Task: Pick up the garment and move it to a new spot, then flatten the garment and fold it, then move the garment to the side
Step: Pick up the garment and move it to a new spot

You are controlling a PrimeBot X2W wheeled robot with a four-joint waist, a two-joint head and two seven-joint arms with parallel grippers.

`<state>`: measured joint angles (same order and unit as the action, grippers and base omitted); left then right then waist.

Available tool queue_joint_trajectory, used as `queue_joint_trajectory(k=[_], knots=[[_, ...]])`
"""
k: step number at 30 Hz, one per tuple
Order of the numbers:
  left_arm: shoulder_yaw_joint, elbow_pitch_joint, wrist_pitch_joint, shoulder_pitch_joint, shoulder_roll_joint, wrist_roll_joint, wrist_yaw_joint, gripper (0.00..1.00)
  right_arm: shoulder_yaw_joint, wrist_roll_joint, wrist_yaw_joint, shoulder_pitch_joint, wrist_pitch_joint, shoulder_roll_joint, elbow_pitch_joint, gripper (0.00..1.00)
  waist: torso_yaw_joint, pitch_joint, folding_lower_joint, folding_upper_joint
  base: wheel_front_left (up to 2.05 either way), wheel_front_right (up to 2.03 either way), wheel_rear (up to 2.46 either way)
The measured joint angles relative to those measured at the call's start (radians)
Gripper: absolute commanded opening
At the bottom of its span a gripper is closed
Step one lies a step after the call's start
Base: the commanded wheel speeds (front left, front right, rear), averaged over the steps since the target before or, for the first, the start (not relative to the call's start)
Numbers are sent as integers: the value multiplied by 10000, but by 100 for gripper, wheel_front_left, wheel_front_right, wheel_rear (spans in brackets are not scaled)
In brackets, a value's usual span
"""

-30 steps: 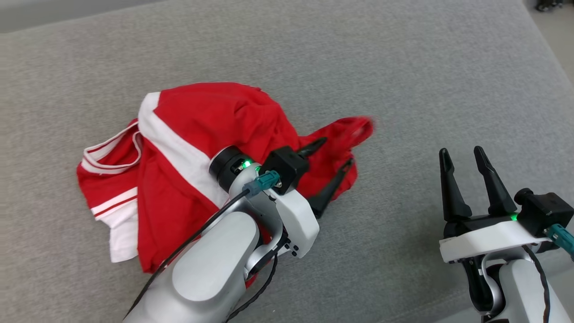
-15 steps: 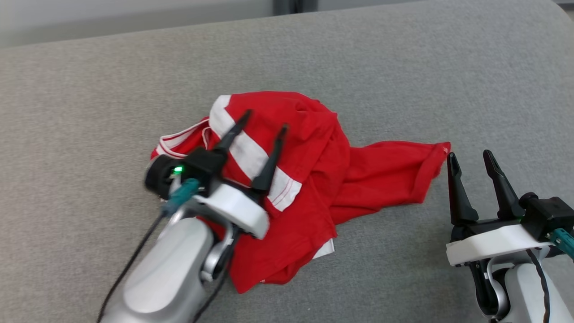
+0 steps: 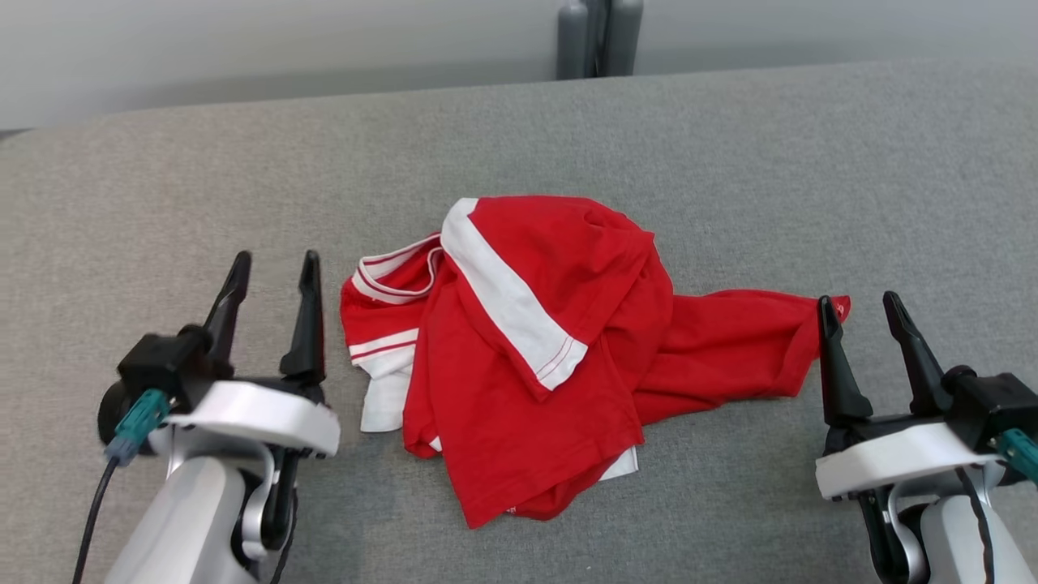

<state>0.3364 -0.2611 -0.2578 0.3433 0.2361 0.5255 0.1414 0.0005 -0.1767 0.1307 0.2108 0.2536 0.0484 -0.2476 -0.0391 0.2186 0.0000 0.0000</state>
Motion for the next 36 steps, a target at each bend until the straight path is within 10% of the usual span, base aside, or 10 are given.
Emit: queue_joint_trajectory(k=[36], knots=[[-211, 729, 113, -2579, 447, -451, 284, 100, -138, 186, 0, -1636, -863, 2, 976, 100, 315, -1517, 0, 0, 0, 0, 0]])
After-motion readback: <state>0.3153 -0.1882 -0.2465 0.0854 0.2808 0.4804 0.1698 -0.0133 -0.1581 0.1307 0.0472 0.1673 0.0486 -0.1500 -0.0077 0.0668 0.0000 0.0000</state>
